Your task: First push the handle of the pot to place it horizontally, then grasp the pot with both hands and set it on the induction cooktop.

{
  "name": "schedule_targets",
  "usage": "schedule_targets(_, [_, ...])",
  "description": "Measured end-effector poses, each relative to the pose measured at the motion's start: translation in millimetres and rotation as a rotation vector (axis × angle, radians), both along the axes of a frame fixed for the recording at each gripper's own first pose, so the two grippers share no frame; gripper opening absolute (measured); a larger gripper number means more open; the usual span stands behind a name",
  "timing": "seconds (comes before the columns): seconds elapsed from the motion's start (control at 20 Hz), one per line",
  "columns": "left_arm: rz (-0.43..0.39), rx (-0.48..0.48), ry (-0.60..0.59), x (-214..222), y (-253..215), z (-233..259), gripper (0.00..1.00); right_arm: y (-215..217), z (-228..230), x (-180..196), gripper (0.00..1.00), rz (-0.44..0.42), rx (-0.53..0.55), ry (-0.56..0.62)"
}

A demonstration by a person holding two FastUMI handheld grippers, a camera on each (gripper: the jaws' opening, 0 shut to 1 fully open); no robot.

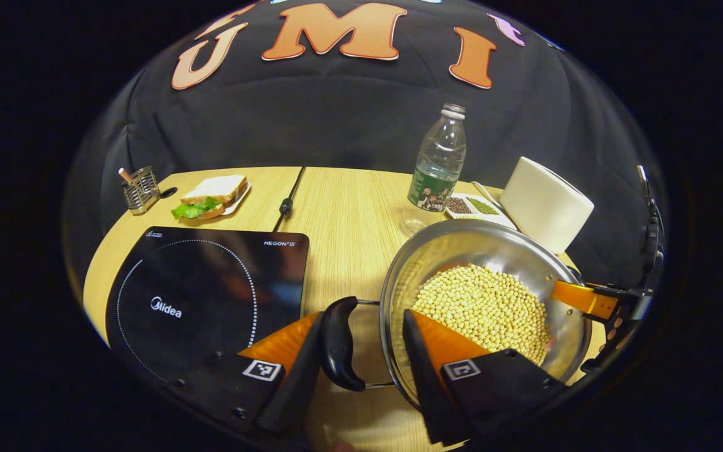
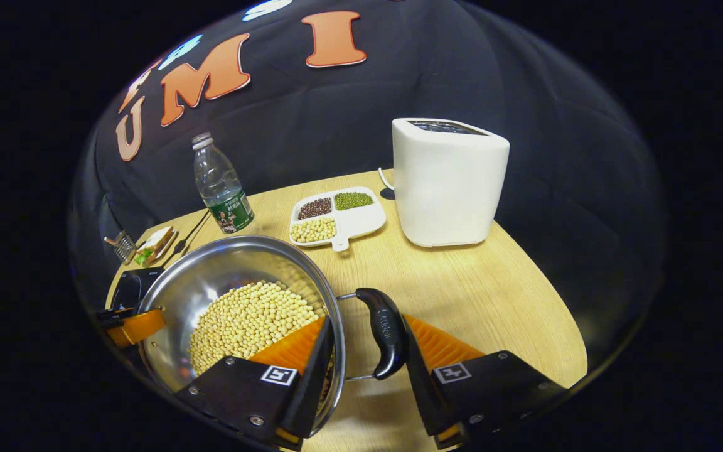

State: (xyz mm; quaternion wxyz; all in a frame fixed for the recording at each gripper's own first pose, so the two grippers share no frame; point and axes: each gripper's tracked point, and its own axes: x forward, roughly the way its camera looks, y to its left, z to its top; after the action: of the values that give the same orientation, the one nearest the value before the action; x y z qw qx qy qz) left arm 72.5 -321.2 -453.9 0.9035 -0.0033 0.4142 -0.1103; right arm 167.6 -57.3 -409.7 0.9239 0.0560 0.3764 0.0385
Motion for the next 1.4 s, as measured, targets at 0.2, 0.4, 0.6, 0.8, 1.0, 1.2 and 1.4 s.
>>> schedule_targets(0.2, [-0.020,0.080,-0.003,4.4,-2.0,-12.4,0.72,-5.5,-0.9,-6.8,0.55,-0.006,-0.006,0.018])
schedule_targets(0.4, [-0.002,0.067,-0.003,6.7,-4.6,-12.3,0.66,-6.5,1.4,-9.0,0.56,-0.041,0.006,0.007])
schedule_targets(0.6, [-0.005,0.059,0.014,-2.1,-1.4,-6.4,0.60,-5.1,6.8,-20.6,0.52,-0.066,0.015,0.023])
schedule_targets(0.8, [-0.011,0.056,-0.040,2.8,5.6,24.5,0.56,0.2,36.8,-23.0,0.52,-0.083,0.047,-0.018])
schedule_targets(1.0, [-0.008,0.044,-0.074,8.3,21.2,57.1,0.55,14.0,72.0,-25.4,0.52,-0.074,0.041,-0.066])
schedule_targets(1.2, [0.011,0.028,-0.108,12.2,45.7,85.2,0.55,37.1,103.9,-27.6,0.52,-0.060,0.044,-0.097])
schedule_targets(1.4, [0.033,0.030,-0.122,16.3,77.8,110.0,0.59,66.5,128.8,-32.5,0.47,-0.045,0.055,-0.110])
